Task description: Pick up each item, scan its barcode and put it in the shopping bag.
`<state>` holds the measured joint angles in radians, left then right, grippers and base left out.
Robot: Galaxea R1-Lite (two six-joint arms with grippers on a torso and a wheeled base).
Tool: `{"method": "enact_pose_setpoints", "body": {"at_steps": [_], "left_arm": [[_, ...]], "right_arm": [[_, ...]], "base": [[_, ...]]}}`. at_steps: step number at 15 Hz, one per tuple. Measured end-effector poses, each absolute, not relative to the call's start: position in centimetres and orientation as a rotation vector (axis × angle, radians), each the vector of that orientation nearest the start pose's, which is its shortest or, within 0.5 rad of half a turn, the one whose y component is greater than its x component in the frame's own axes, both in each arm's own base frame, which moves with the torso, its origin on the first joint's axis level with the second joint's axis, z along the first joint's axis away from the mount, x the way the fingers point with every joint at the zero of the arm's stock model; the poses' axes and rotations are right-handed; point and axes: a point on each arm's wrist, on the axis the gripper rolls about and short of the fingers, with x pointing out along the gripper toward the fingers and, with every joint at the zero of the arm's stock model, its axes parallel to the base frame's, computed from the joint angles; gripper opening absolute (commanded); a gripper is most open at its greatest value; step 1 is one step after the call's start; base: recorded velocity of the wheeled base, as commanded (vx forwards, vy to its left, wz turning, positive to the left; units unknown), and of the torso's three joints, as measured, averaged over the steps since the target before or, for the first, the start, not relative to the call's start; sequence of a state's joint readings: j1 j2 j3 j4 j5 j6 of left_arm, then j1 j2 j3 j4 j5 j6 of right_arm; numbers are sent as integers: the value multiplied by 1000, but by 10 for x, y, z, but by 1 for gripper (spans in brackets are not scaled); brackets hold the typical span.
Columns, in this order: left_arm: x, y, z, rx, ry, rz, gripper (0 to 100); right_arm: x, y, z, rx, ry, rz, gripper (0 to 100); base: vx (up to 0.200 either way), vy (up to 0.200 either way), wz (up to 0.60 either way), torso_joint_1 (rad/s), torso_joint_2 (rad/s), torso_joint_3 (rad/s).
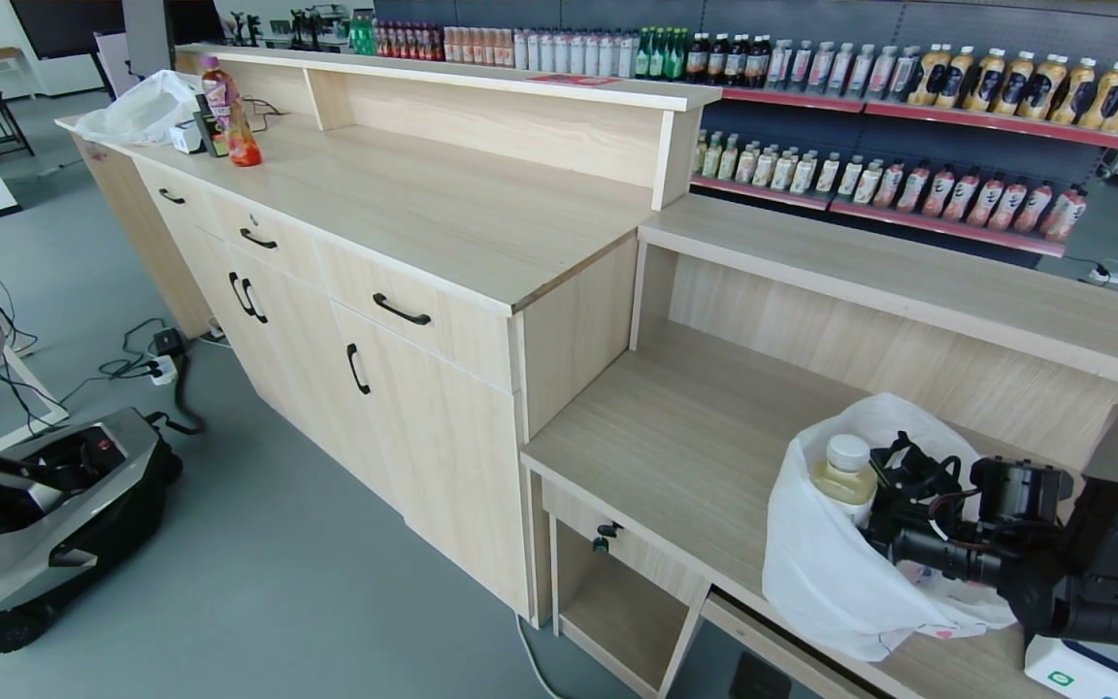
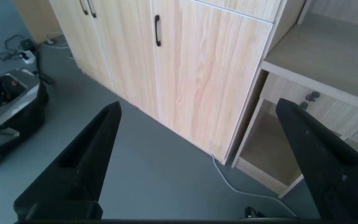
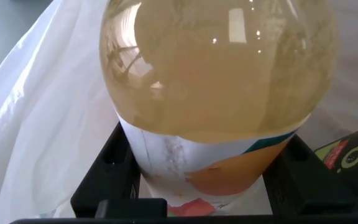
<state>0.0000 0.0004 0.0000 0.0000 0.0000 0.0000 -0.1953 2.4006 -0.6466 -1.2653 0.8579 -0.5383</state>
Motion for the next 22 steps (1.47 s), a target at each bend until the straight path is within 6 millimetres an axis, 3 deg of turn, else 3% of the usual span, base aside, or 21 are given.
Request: {"method": "enact_pose_setpoints", "body": {"at_steps": [9, 10, 18, 22], "left_arm": [[-23, 0, 75, 0, 0, 0, 100], [-23, 0, 75, 0, 0, 0, 100], [-23, 0, 75, 0, 0, 0, 100], [-23, 0, 75, 0, 0, 0, 100]], "right_arm": [[344, -51, -35, -253, 255, 741, 0], [344, -52, -35, -252, 257, 739, 100], [343, -59, -28, -242, 261, 714, 100], [341, -66, -8, -241, 260, 693, 100]], "base": [[0, 0, 0, 0, 0, 0], [0, 0, 0, 0, 0, 0], [0, 0, 0, 0, 0, 0], [0, 0, 0, 0, 0, 0]]}}
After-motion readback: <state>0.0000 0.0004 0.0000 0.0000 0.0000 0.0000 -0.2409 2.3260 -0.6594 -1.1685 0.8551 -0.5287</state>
